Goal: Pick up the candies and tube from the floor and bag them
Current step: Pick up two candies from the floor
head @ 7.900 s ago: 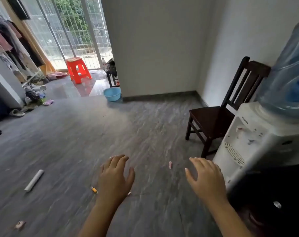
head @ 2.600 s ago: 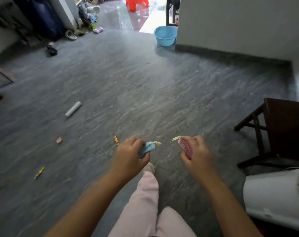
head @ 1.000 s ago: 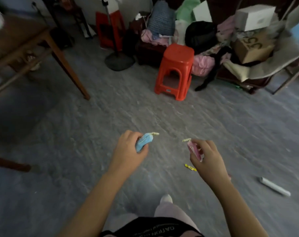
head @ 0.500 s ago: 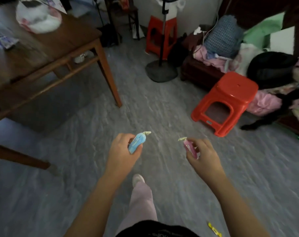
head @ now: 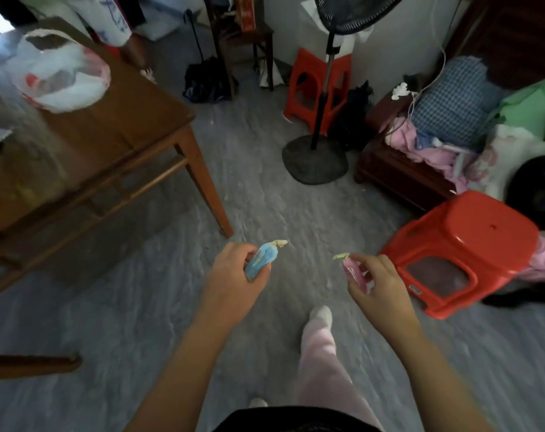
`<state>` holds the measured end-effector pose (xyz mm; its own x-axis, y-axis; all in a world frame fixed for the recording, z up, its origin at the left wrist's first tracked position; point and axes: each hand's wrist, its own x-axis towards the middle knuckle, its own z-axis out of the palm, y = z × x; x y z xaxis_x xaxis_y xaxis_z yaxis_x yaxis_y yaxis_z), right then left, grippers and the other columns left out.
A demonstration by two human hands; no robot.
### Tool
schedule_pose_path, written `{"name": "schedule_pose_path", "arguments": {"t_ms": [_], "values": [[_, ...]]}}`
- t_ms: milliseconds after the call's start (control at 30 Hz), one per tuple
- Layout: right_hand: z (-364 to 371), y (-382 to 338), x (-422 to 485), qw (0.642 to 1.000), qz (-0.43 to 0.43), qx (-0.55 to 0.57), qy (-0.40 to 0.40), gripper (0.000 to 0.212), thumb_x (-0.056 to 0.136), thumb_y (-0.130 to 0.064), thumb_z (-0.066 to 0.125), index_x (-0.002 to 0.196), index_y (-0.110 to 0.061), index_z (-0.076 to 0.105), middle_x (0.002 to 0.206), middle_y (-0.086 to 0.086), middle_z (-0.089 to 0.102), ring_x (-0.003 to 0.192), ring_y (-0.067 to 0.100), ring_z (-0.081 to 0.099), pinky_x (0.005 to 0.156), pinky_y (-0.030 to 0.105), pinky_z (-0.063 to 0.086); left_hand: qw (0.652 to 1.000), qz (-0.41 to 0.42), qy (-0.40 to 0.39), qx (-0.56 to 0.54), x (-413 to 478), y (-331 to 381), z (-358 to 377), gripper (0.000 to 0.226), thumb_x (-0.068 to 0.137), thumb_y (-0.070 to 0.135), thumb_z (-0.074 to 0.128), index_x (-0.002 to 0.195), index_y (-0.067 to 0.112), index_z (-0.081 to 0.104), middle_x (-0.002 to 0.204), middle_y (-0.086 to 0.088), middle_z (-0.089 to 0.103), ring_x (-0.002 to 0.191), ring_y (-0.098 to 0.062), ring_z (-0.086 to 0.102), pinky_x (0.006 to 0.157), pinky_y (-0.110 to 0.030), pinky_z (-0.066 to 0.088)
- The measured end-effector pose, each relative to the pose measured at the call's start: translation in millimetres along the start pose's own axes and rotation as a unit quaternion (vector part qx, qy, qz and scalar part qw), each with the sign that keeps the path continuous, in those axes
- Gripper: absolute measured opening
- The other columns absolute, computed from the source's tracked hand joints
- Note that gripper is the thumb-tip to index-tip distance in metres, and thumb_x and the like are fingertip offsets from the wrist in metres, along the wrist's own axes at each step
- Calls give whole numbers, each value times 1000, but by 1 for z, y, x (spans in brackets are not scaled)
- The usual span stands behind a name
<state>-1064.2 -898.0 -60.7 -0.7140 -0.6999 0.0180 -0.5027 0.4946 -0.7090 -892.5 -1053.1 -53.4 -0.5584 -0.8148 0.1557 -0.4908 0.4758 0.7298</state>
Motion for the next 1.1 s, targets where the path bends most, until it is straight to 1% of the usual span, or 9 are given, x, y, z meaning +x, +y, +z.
{"name": "schedule_pose_path", "arguments": {"t_ms": [67, 233, 400, 500, 600, 800, 867, 933, 1100], "values": [[-1, 13, 52, 1000, -3, -2, 2, 27, 77, -10, 64, 103, -19, 62, 90, 2, 55, 74, 15, 56, 69, 25, 43, 1000, -2, -3, -4, 44, 2, 21, 19, 75, 19, 72, 89, 15, 60, 82, 5, 54, 71, -5, 52, 63, -6, 36], [-10, 15, 186, 999, -47, -2, -8, 26, 77, -8, 65, 101, -16, 63, 89, 2, 53, 73, 12, 54, 63, 14, 36, 1000, -4, 6, -1, 156, 16, 57, 25, 74, 31, 66, 91, 13, 61, 84, -1, 56, 75, -15, 54, 67, -26, 45], [-6, -7, 299, 993, -106, -5, -47, 22, 77, -10, 66, 98, -14, 65, 83, 1, 52, 70, 14, 54, 64, 13, 36, 998, -40, 45, -4, 239, 16, 63, 17, 76, 22, 71, 88, 14, 61, 81, 3, 53, 73, -7, 51, 63, -11, 37], [13, -24, 353, 988, -129, 0, -83, 25, 77, -8, 66, 98, -20, 64, 83, -1, 51, 67, 8, 52, 65, 8, 38, 995, -74, 67, -1, 276, 2, 59, 16, 74, 25, 68, 86, 17, 60, 80, 7, 53, 73, -4, 51, 63, -10, 36], [42, -42, 408, 980, -144, -5, -134, 26, 78, -9, 64, 103, -17, 63, 92, 6, 55, 72, 16, 55, 69, 23, 45, 987, -113, 113, 5, 322, -23, 53, 18, 71, 20, 72, 85, 16, 62, 79, 3, 54, 72, -5, 52, 63, -9, 37], [115, -109, 524, 964, -206, -14, -166, 25, 78, -12, 65, 102, -18, 65, 88, 2, 53, 70, 15, 56, 67, 17, 42, 973, -157, 169, 20, 432, -79, 22, 19, 75, 17, 73, 90, 13, 61, 84, -2, 57, 74, -15, 54, 64, -30, 46], [138, -141, 561, 957, -222, -8, -189, 24, 78, -13, 65, 102, -19, 64, 86, -2, 50, 71, 10, 54, 69, 20, 43, 970, -172, 172, 24, 468, -94, 4, 20, 76, 19, 71, 92, 14, 60, 86, -2, 56, 76, -15, 54, 65, -29, 45], [159, -174, 594, 941, -252, -8, -224, 23, 80, -13, 63, 102, -19, 62, 86, -1, 50, 70, 3, 50, 67, 13, 39, 964, -185, 190, 20, 499, -109, -14, 20, 78, 22, 70, 93, 15, 60, 87, 0, 55, 77, -12, 52, 66, -25, 43], [217, -244, 660, 911, -305, 5, -279, 23, 82, -16, 61, 104, -22, 60, 93, 2, 53, 73, 1, 51, 65, 11, 36, 942, -227, 245, 32, 550, -145, -58, 21, 77, 21, 70, 95, 15, 61, 89, 1, 55, 78, -11, 52, 65, -20, 41]]}}
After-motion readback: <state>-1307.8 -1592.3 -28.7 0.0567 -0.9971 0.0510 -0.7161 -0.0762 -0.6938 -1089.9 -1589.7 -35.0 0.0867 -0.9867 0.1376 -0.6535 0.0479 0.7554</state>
